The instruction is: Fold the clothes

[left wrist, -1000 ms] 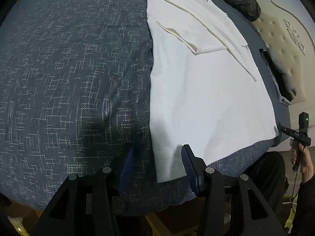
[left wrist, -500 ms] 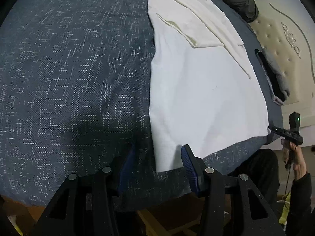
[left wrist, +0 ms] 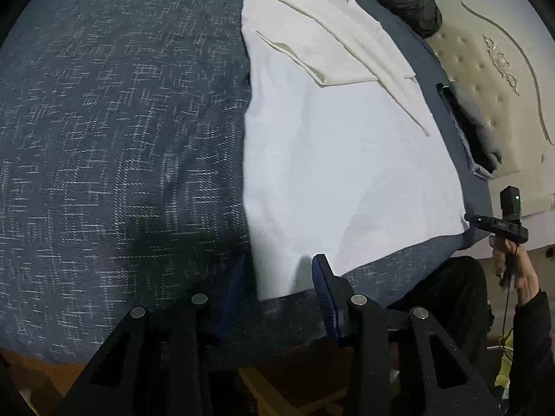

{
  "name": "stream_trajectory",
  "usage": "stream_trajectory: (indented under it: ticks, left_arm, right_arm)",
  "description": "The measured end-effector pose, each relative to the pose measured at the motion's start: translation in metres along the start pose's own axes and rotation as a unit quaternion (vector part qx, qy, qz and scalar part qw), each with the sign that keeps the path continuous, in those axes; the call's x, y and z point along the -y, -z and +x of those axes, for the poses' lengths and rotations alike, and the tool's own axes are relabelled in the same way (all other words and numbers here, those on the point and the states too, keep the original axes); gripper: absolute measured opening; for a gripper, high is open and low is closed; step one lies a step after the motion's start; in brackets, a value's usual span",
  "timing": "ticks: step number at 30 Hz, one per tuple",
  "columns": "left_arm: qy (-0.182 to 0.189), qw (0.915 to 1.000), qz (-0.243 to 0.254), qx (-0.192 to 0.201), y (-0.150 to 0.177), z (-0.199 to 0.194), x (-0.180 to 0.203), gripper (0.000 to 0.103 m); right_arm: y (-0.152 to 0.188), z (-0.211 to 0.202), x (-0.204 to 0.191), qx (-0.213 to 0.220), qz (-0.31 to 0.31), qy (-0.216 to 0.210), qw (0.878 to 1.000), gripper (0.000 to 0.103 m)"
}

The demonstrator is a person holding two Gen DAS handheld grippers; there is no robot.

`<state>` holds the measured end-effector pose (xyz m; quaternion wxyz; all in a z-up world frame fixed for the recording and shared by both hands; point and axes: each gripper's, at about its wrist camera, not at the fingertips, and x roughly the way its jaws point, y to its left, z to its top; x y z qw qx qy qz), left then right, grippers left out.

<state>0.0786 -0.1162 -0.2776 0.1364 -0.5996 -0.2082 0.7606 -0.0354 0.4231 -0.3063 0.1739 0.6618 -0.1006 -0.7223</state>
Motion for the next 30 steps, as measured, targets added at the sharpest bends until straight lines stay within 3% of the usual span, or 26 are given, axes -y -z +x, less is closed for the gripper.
stream_trajectory:
  ticks: [7,8,11,15,16,19,21,24,30]
  left_arm:
    - [0.022,0.9997,-0.007,-0.009,0.001,0.015,0.003,0.035]
    - [0.020,0.9997,-0.010,-0.011,-0.017,0.027,0.005,0.035]
    - [-0.006,0.9999,-0.008,-0.013,-0.020,0.026,0.002,0.034]
    - [0.001,0.9998,-0.015,-0.014,-0.021,0.028,-0.002,0.034]
    - [0.002,0.9998,-0.015,-0.012,-0.021,0.029,-0.002,0.029]
    - [-0.013,0.9999,-0.001,0.000,-0.021,0.025,0.004,0.014]
    - [-0.018,0.9998,0.012,0.005,-0.023,0.016,0.011,0.003]
    - [-0.024,0.9992,0.031,0.013,-0.024,0.002,0.021,0.003]
    - [-0.037,0.9966,0.068,0.027,-0.028,-0.025,0.042,0.003]
  right_arm:
    - [0.003,-0.002,0.008,0.002,0.008,-0.010,1.000,0.049]
    - [0.003,-0.003,0.008,0.002,0.008,-0.010,1.000,0.049]
    - [0.008,-0.011,0.012,0.003,0.006,-0.010,1.000,0.049]
    - [0.012,-0.014,0.015,0.003,0.003,-0.011,1.000,0.049]
    - [0.010,-0.016,0.015,0.007,0.002,-0.009,1.000,0.045]
    - [0.015,-0.027,0.005,0.022,-0.014,-0.012,1.000,0.009]
    - [0.015,-0.033,0.001,0.027,-0.030,-0.002,0.999,0.008]
    - [0.016,-0.039,-0.008,0.030,-0.045,-0.014,0.998,0.006]
    - [0.011,-0.077,-0.025,0.080,-0.064,-0.027,0.994,0.006]
